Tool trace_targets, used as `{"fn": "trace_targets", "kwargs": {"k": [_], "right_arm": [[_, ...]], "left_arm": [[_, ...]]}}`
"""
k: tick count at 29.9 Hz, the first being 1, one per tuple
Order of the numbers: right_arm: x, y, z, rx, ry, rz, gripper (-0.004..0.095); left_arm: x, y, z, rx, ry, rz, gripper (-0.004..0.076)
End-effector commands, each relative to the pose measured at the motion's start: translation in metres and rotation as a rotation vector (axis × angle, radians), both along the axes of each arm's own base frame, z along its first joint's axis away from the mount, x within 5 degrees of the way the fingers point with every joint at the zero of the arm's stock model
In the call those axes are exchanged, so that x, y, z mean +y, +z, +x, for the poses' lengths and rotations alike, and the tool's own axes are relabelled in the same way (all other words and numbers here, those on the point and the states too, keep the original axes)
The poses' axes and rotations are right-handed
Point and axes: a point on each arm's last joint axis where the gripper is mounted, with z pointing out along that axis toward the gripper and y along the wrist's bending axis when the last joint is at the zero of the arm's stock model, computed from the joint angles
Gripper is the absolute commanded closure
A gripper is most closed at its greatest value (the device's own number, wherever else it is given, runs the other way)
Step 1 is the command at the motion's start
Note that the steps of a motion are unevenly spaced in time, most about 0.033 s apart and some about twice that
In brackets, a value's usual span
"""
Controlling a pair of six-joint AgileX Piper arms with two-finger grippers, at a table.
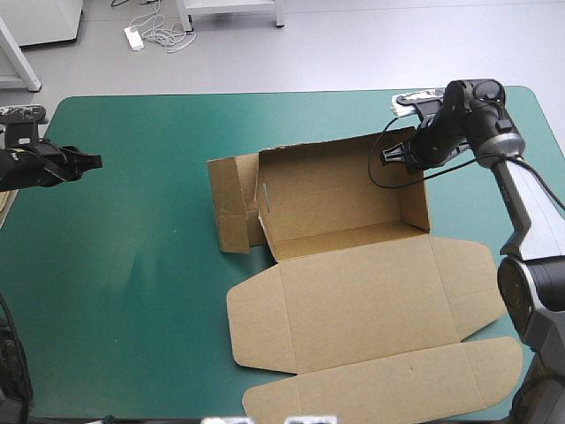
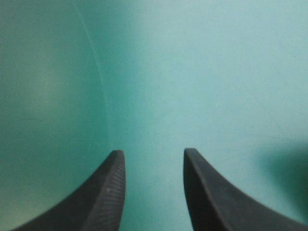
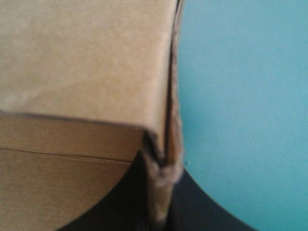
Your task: Fold the box
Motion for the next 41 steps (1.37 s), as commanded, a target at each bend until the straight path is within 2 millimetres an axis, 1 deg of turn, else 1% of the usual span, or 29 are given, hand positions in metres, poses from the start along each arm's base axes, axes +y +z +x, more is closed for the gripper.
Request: {"fn": "trace_targets", "kwargs": {"k": [1,2,4,6,8,9,10,14,19,24,27,29,31,33,34,35,37,39,41], "right_arm": [[-0.001,0.033,-0.002,-0.147,-0.007,0.026,0.0871],[-0.001,0.034,-0.001,-0.167,-0.009,0.029,0.0822],[-0.001,0.039,0.000,-0.198,-0.011,0.036,0.0674],[0.000,0.047,0.000,-0.222,-0.010,0.052,0.0481],[0.001,0.056,-0.001,-0.241,-0.007,0.063,0.0340],[0.001,0.061,-0.003,-0.247,-0.005,0.068,0.0294],[0.001,0.066,-0.005,-0.250,-0.004,0.071,0.0274],[-0.001,0.093,-0.019,-0.305,0.000,0.075,0.0277],[-0.011,0.130,-0.053,-0.393,-0.014,0.037,0.0278],[-0.019,0.159,-0.093,-0.466,-0.025,0.020,0.0307],[-0.023,0.166,-0.123,-0.481,-0.033,0.031,0.0314],[-0.026,0.165,-0.140,-0.475,-0.043,0.033,0.0314],[-0.029,0.161,-0.159,-0.465,-0.053,0.037,0.0314],[-0.031,0.156,-0.172,-0.458,-0.054,0.038,0.0314],[-0.031,0.152,-0.175,-0.459,-0.054,0.041,0.0314],[-0.031,0.147,-0.174,-0.458,-0.053,0.040,0.0314],[-0.031,0.132,-0.165,-0.446,-0.042,0.015,0.0313],[-0.029,0.114,-0.148,-0.408,-0.040,-0.008,0.0313],[-0.026,0.099,-0.130,-0.369,-0.037,-0.011,0.0313]], "left_arm": [[-0.004,0.023,-0.005,-0.096,0.019,-0.003,0.0440],[-0.004,0.024,-0.005,-0.097,0.019,-0.007,0.0439],[-0.005,0.023,-0.005,-0.096,0.018,-0.008,0.0439],[-0.005,0.023,-0.005,-0.094,0.017,-0.008,0.0439],[-0.005,0.023,-0.005,-0.094,0.017,-0.008,0.0439],[-0.005,0.023,-0.005,-0.094,0.017,-0.008,0.0439],[-0.005,0.023,-0.006,-0.092,0.016,-0.009,0.0439],[-0.005,0.022,-0.006,-0.081,0.010,-0.008,0.0440],[-0.009,0.021,-0.005,-0.058,0.020,0.009,0.0441],[-0.034,0.018,-0.002,0.004,0.013,0.107,0.0444],[-0.050,0.017,0.000,0.013,-0.003,0.100,0.0444],[-0.056,0.017,0.000,0.021,-0.011,0.086,0.0444],[-0.057,0.017,0.000,0.023,-0.013,0.082,0.0444],[-0.057,0.017,0.000,0.023,-0.012,0.081,0.0444],[-0.057,0.017,0.000,0.023,-0.012,0.081,0.0444],[-0.057,0.017,0.000,0.023,-0.012,0.081,0.0444],[-0.057,0.017,0.000,0.023,-0.012,0.078,0.0444],[-0.057,0.017,0.000,0.024,-0.014,0.079,0.0444],[-0.057,0.016,0.000,0.030,-0.018,0.085,0.0444]]}}
